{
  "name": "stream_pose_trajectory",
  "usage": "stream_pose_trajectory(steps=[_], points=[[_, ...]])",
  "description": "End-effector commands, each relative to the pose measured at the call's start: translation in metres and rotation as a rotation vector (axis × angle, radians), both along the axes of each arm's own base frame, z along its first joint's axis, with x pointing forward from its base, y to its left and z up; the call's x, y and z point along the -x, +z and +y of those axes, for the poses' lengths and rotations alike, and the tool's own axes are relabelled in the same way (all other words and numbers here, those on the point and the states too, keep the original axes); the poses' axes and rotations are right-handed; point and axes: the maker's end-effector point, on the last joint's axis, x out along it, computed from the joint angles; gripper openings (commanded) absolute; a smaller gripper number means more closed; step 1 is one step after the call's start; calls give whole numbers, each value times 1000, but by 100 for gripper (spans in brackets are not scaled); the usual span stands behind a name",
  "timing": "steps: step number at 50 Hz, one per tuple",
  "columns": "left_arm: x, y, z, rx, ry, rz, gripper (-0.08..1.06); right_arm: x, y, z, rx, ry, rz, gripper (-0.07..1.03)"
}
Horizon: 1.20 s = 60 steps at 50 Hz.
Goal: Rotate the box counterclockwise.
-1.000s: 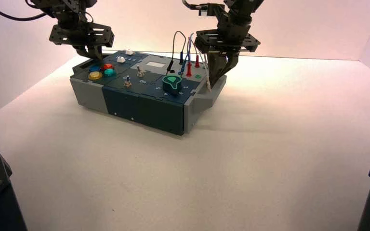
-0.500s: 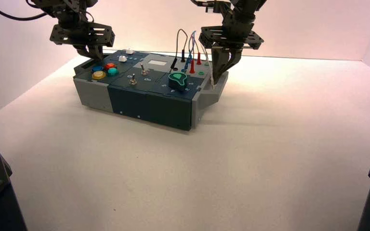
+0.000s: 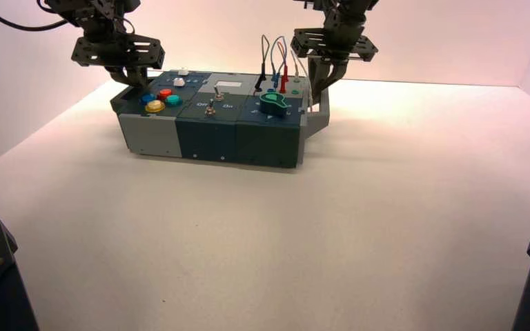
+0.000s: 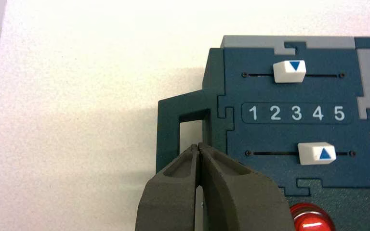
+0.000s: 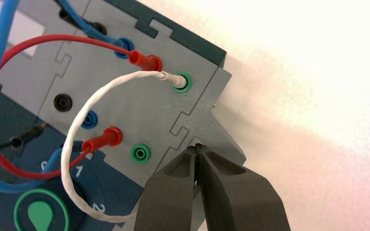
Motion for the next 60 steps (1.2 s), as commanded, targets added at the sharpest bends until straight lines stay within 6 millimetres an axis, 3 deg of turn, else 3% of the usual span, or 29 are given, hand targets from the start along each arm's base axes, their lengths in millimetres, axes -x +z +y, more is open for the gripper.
stream_pose_trajectory(steps=[1,9,22,32,47,60], points=[[-5,15,-6,6,-11,-38,-3,-26,19,4,-25,-17,-60,-2],[-5,15,-7,7,-10,-39,-3,-42,20,10,-35,-21,-77,-2],[-4,17,-7,9,-9,-39,-3,-43,10,11,-27,-15,-47,-2],[13,18,-23,31,-36,39,-3,-44,14,11,-26,-9,-56,-2],[44,10,-28,57,-27,163,-3,-41,12,11,-23,-3,-47,-2],[56,10,-45,61,-72,223,-3,-39,13,14,-22,4,-44,-2]])
